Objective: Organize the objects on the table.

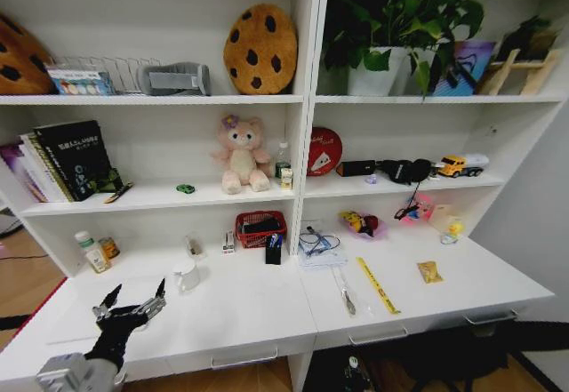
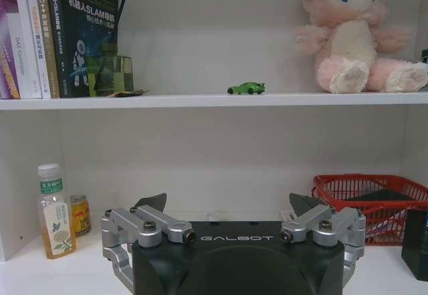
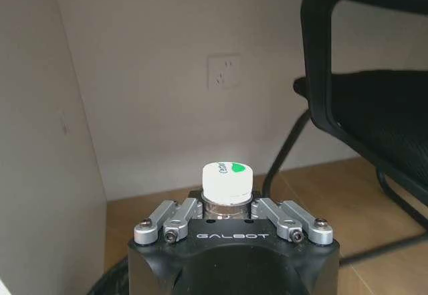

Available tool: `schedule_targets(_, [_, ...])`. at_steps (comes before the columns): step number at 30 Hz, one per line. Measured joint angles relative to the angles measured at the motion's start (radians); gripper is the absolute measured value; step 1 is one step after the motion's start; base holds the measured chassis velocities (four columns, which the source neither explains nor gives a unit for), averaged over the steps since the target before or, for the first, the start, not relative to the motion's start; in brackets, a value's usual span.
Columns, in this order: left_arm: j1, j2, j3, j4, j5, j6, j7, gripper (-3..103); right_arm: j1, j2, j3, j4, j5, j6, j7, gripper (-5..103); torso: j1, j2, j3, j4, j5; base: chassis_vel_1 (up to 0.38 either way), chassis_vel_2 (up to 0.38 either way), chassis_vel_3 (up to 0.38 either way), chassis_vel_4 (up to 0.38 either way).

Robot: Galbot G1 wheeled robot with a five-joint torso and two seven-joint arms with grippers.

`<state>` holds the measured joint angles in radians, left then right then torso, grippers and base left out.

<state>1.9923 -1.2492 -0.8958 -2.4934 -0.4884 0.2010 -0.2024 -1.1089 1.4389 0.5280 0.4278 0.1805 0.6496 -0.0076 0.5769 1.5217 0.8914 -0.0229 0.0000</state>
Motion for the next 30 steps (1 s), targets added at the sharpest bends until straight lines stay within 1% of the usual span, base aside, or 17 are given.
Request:
schedule_targets(2, [0.0, 0.0, 0.0, 0.0, 0.0, 0.0, 0.0, 100, 0.001, 0.0, 0.0, -0.001, 0.0, -0.002, 0.001, 24, 0.0, 0.0, 0.0, 0.0, 0.0, 0.0, 0.0, 0.0, 0.0])
schedule_targets(5, [0.0, 0.0, 0.0, 0.0, 0.0, 0.0, 0.0, 100, 0.006, 0.0, 0.003, -0.011, 0.005, -0.019, 0.008, 40, 0.0, 0.0, 0.0, -0.0003, -0.0001, 0.0, 0.0, 0.0, 0.0])
schedule_targets(8, [0.0, 0.0, 0.0, 0.0, 0.0, 0.0, 0.0, 100, 0.008, 0.001, 0.003, -0.013, 0.016, -0.022, 0.009, 45, 0.0, 0.0, 0.0, -0.0002, -0.0001, 0.0, 0.0, 0.0, 0.0])
schedule_targets(11, [0.0, 0.0, 0.0, 0.0, 0.0, 0.0, 0.0, 100, -0.034, 0.006, -0.003, 0.052, 0.02, -0.036, 0.006, 62, 0.0, 0.0, 0.0, -0.0001, 0.0, 0.0, 0.0, 0.0, 0.0])
schedule_targets(12, [0.0, 0.0, 0.0, 0.0, 0.0, 0.0, 0.0, 100, -0.034, 0.006, -0.003, 0.052, 0.02, -0.036, 0.006, 62, 0.0, 0.0, 0.0, -0.0001, 0.0, 0.0, 0.0, 0.0, 0.0])
schedule_targets(13, [0.0, 0.0, 0.0, 0.0, 0.0, 0.0, 0.0, 100, -0.068, 0.004, -0.005, 0.096, 0.019, -0.066, 0.004, 68, 0.0, 0.0, 0.0, 0.0002, 0.0, 0.0, 0.0, 0.0, 0.0])
schedule_targets(15, [0.0, 0.0, 0.0, 0.0, 0.0, 0.0, 0.0, 100, -0.195, -0.022, -0.019, 0.266, 0.042, -0.239, -0.025, 79, 0.0, 0.0, 0.0, -0.0002, 0.0002, 0.0, 0.0, 0.0, 0.0])
schedule_targets(16, [0.0, 0.0, 0.0, 0.0, 0.0, 0.0, 0.0, 100, -0.195, -0.022, -0.019, 0.266, 0.042, -0.239, -0.025, 79, 0.0, 0.0, 0.0, -0.0002, 0.0002, 0.0, 0.0, 0.0, 0.0])
schedule_targets(19, [0.0, 0.0, 0.0, 0.0, 0.0, 0.0, 0.0, 100, -0.346, -0.07, -0.036, 0.479, 0.126, -0.476, 0.004, 95, 0.0, 0.0, 0.0, -0.0005, 0.0006, 0.0, 0.0, 0.0, 0.0])
schedule_targets(20, [0.0, 0.0, 0.0, 0.0, 0.0, 0.0, 0.0, 100, -0.346, -0.07, -0.036, 0.479, 0.126, -0.476, 0.004, 95, 0.0, 0.0, 0.0, -0.0005, 0.0006, 0.0, 0.0, 0.0, 0.0])
schedule_targets(21, [0.0, 0.0, 0.0, 0.0, 0.0, 0.0, 0.0, 100, -0.398, -0.088, -0.037, 0.554, 0.186, -0.561, 0.032, 98, 0.0, 0.0, 0.0, 0.0, 0.0001, 0.0, 0.0, 0.0, 0.0])
schedule_targets(22, [0.0, 0.0, 0.0, 0.0, 0.0, 0.0, 0.0, 100, -0.398, -0.088, -0.037, 0.554, 0.186, -0.561, 0.032, 98, 0.0, 0.0, 0.0, 0.0, 0.0001, 0.0, 0.0, 0.0, 0.0])
schedule_targets(23, [0.0, 0.0, 0.0, 0.0, 0.0, 0.0, 0.0, 100, -0.462, -0.11, -0.036, 0.642, 0.26, -0.668, 0.055, 100, 0.0, 0.0, 0.0, -0.0003, 0.0002, 0.0, 0.0, 0.0, 0.0])
schedule_targets(25, [0.0, 0.0, 0.0, 0.0, 0.0, 0.0, 0.0, 100, -0.471, -0.113, -0.035, 0.653, 0.27, -0.681, 0.058, 100, 0.0, 0.0, 0.0, -0.0003, 0.0002, 0.0, 0.0, 0.0, 0.0])
schedule_targets(26, [0.0, 0.0, 0.0, 0.0, 0.0, 0.0, 0.0, 100, -0.563, -0.145, -0.028, 0.756, 0.339, -0.75, 0.072, 100, 0.0, 0.0, 0.0, -0.0003, -0.0003, 0.0, 0.0, 0.0, 0.0])
schedule_targets(27, [0.0, 0.0, 0.0, 0.0, 0.0, 0.0, 0.0, 100, -0.563, -0.145, -0.028, 0.756, 0.339, -0.75, 0.072, 100, 0.0, 0.0, 0.0, -0.0003, -0.0003, 0.0, 0.0, 0.0, 0.0])
schedule_targets(30, [0.0, 0.0, 0.0, 0.0, 0.0, 0.0, 0.0, 100, -0.75, -0.235, 0.026, 0.984, 0.338, -0.621, 0.007, 100, 0.0, 0.0, 0.0, -0.0002, -0.0008, 0.0, 0.0, 0.0, 0.0])
